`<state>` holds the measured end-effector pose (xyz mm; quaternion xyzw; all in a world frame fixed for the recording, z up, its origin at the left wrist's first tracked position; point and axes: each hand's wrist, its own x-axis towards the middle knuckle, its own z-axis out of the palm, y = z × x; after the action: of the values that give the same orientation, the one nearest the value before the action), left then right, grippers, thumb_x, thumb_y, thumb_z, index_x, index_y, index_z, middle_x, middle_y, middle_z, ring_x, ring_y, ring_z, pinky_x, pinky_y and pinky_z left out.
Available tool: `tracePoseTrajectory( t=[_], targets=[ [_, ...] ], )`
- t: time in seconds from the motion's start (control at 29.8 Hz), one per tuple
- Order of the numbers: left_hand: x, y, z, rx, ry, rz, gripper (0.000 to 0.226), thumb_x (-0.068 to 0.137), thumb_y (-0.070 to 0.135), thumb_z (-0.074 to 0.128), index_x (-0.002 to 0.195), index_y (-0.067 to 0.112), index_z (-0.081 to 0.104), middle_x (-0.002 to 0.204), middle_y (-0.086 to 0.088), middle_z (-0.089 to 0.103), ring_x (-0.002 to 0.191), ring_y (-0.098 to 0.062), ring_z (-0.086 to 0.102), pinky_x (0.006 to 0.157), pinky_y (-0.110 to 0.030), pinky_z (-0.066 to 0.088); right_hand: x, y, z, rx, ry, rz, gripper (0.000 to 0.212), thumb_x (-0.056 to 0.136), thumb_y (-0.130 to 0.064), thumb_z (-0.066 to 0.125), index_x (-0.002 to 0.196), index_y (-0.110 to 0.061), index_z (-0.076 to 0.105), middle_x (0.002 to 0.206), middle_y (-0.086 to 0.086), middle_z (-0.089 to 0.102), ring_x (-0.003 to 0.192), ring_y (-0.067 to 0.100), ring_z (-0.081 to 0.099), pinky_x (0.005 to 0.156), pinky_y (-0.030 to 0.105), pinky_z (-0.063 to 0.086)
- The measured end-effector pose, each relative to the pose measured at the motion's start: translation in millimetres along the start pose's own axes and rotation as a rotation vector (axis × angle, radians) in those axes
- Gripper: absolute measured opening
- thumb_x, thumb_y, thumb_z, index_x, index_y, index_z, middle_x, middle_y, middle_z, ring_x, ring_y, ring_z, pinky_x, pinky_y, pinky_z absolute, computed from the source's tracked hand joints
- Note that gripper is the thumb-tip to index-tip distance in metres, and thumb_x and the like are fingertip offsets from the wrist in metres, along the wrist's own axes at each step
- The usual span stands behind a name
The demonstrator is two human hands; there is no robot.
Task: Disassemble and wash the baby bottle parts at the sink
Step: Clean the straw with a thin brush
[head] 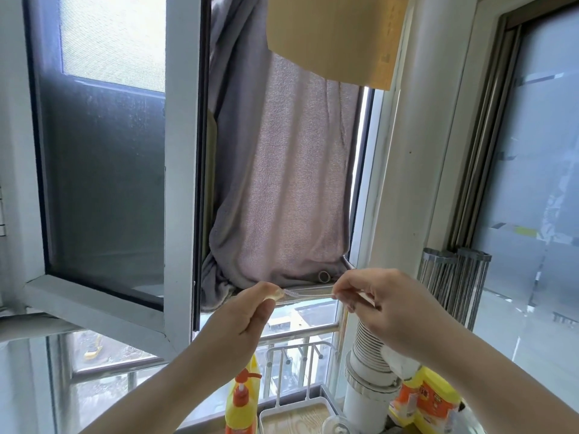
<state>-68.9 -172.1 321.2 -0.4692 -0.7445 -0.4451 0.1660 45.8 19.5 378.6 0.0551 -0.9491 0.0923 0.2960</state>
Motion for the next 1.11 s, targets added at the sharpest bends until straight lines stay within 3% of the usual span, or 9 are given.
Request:
tracePoseTrajectory(
  t=[0.34,0.4,0.54,0.6,0.71,0.81,0.94,1.04,1.11],
  targets=[
    [0.1,-6.1,1.8,0.041,-0.049,0.01,0.018,0.097,0.03,0.041,0.105,0.041,0.053,0.092,0.032,0.059,0.099,0.013,0.05,0.078,-0.005,0.04,-2.1,-3.6,-4.0,-0.041,-0.017,0.012,0.011,0.089,-0.027,0.059,0.092,-0.032,0.067,0.069,-0.029,0.056,0.073,-0.001,0.058,0.069,0.025,0.052],
    [0.9,-5.7,2.0,0.058,-0.053,0.028,0.018,0.097,0.028,0.043,0.101,0.042,0.052,0.097,0.034,0.056,0.096,0.01,0.051,0.075,-0.006,0.04,-3.0,-4.6,-6.2,-0.071,-0.04,0.014,0.012,0.09,-0.028,0.057,0.094,-0.032,0.067,0.078,-0.025,0.061,0.079,0.0,0.059,0.072,0.025,0.052],
    [-0.9,-5.0,6.7,0.211,-0.078,0.066,0.017,0.098,0.031,0.04,0.086,0.039,0.051,0.078,0.024,0.056,0.077,0.004,0.053,0.064,-0.01,0.037,-0.5,-12.8,4.3,-0.056,-0.046,-0.014,0.011,0.09,-0.025,0.056,0.094,-0.028,0.067,0.088,-0.016,0.066,0.083,0.004,0.059,0.077,0.026,0.051],
    [-1.4,-1.8,11.6,0.26,-0.076,0.074,0.021,0.095,0.036,0.032,0.077,0.037,0.043,0.068,0.02,0.051,0.067,0.002,0.05,0.059,-0.011,0.034,4.1,-18.3,16.2,-0.04,-0.074,-0.046,0.009,0.09,-0.024,0.057,0.091,-0.025,0.066,0.085,-0.012,0.067,0.078,0.005,0.06,0.075,0.029,0.051],
    [-1.9,2.7,9.5,0.29,-0.079,0.008,0.031,0.098,0.041,0.02,0.082,0.032,0.045,0.064,0.012,0.049,0.065,-0.002,0.048,0.061,-0.015,0.036,11.5,-8.1,16.8,0.03,-0.02,0.047,0.011,0.09,-0.027,0.059,0.087,-0.019,0.067,0.066,-0.016,0.058,0.06,0.0,0.053,0.064,0.019,0.046],
    [-3.3,5.8,5.8,0.191,-0.124,-0.097,0.035,0.099,0.042,0.026,0.084,0.028,0.054,0.076,0.005,0.06,0.076,-0.005,0.054,0.073,-0.02,0.041,10.1,-8.2,17.9,0.06,-0.03,0.048,0.009,0.089,-0.03,0.06,0.085,-0.025,0.067,0.065,-0.02,0.055,0.063,-0.001,0.054,0.065,0.021,0.047],
    [-0.8,15.6,5.3,-0.048,-0.14,-0.251,0.033,0.099,0.034,0.035,0.081,0.026,0.062,0.084,-0.003,0.063,0.078,-0.012,0.055,0.071,-0.027,0.042,12.5,-6.4,17.9,0.101,-0.036,0.086,0.009,0.087,-0.034,0.061,0.083,-0.028,0.066,0.066,-0.019,0.058,0.064,0.001,0.055,0.068,0.028,0.051],
    [1.6,13.0,2.9,-0.077,-0.123,-0.276,0.025,0.099,0.023,0.039,0.088,0.028,0.061,0.09,0.009,0.063,0.085,-0.003,0.056,0.077,-0.02,0.043,12.2,-5.3,14.7,0.106,-0.078,0.107,0.009,0.087,-0.033,0.06,0.081,-0.029,0.066,0.063,-0.021,0.055,0.064,-0.003,0.054,0.068,0.023,0.05],
    [1.8,11.1,2.8,-0.06,-0.086,-0.235,0.02,0.098,0.02,0.044,0.087,0.031,0.057,0.085,0.015,0.061,0.082,0.004,0.055,0.07,-0.013,0.043,11.4,-9.3,14.6,0.133,-0.144,0.094,0.013,0.086,-0.031,0.06,0.074,-0.034,0.062,0.063,-0.021,0.056,0.067,-0.005,0.056,0.068,0.021,0.05]
  ],
)
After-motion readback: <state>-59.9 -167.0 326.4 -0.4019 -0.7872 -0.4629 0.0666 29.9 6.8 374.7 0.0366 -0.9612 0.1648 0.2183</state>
